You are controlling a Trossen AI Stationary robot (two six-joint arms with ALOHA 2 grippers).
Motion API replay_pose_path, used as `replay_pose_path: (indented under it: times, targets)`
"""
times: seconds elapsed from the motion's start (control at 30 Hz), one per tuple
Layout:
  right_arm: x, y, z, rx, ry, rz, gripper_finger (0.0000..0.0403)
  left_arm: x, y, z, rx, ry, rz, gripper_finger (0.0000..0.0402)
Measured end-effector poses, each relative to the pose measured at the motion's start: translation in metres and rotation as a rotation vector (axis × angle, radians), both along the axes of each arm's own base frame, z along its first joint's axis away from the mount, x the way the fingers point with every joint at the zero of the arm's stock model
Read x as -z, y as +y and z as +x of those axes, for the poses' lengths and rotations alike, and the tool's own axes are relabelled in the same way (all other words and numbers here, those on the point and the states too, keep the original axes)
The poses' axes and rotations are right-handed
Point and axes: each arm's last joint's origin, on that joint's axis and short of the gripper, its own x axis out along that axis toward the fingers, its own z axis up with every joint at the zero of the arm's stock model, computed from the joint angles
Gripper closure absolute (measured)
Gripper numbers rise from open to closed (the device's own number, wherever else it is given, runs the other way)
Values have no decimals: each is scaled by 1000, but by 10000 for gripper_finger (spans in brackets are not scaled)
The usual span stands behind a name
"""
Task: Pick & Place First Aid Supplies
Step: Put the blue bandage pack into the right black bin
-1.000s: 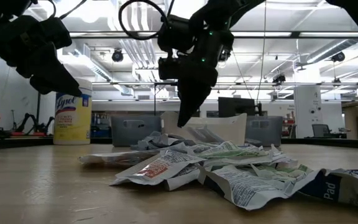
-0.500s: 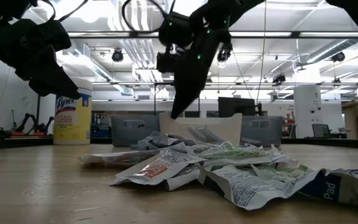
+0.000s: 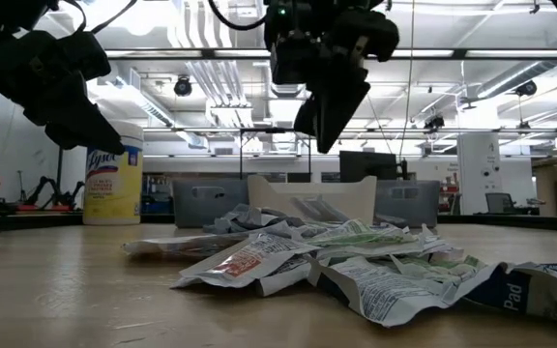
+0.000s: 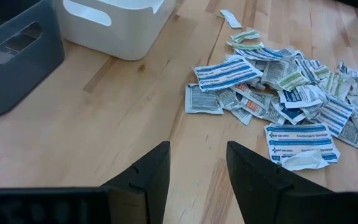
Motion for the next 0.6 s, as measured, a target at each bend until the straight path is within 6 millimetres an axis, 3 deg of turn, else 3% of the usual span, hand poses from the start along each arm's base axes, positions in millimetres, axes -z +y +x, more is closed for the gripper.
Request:
replay_pose_path:
  times: [0.6]
  targets:
    - [25,5,14,237,64,-12,271,0,0,0,9,3,14,241]
